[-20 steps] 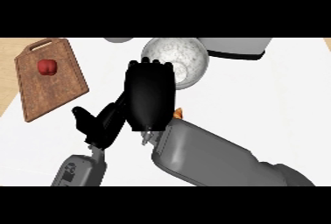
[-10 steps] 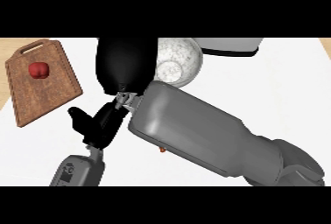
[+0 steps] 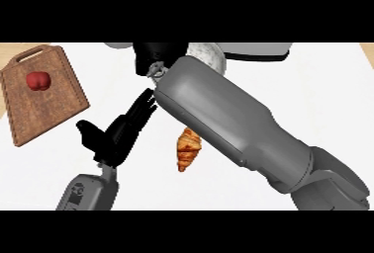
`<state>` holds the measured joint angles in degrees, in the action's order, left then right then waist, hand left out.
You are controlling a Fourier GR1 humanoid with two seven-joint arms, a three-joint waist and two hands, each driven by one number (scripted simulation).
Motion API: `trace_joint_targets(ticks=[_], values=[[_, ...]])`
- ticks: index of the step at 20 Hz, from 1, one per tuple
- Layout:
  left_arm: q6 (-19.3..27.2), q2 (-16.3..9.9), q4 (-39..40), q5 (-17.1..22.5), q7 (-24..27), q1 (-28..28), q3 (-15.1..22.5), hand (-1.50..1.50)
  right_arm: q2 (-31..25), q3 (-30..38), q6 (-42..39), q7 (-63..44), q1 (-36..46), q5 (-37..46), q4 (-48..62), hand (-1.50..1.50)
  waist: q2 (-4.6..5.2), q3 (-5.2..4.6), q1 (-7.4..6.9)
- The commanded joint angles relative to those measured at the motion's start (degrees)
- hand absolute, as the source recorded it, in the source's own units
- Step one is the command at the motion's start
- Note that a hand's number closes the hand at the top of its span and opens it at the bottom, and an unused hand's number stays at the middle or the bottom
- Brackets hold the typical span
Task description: Pick the lemon from the placemat and place it in the bowl
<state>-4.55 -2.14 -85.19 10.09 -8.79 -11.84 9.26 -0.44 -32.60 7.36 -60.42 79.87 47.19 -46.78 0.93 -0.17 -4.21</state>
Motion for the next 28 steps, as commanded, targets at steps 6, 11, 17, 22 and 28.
trace_joint_targets(ticks=[6,11,17,22,28], values=[[-2.56,-2.64,-2.82,1.88,-1.19,0.47,-1.71,0.00,0.43,2.96,13.08,7.32,0.83,1.97,21.80,1.50,0.63,0.04,-0.87],[-0.69,-0.22,-0.34,-0.50,1.45,-0.11,-0.27,0.00,0.44,7.95,8.13,6.99,1.62,-3.13,28.58,1.50,0.91,0.04,-0.72],[0.31,0.09,-1.86,-0.44,-0.91,0.05,-0.18,0.00,-0.95,13.60,17.25,16.78,-1.72,-5.98,32.00,-1.50,1.24,0.17,-0.42],[-0.36,0.54,-4.17,-0.70,-0.74,1.54,1.59,0.00,0.41,18.02,30.50,20.39,-4.10,-9.86,28.14,-1.50,1.04,0.25,-1.56],[-0.23,-0.23,-3.51,0.84,-1.49,1.03,-0.89,0.00,0.43,21.70,49.71,33.67,-9.15,-15.09,15.32,-1.50,0.37,0.39,-0.51]])
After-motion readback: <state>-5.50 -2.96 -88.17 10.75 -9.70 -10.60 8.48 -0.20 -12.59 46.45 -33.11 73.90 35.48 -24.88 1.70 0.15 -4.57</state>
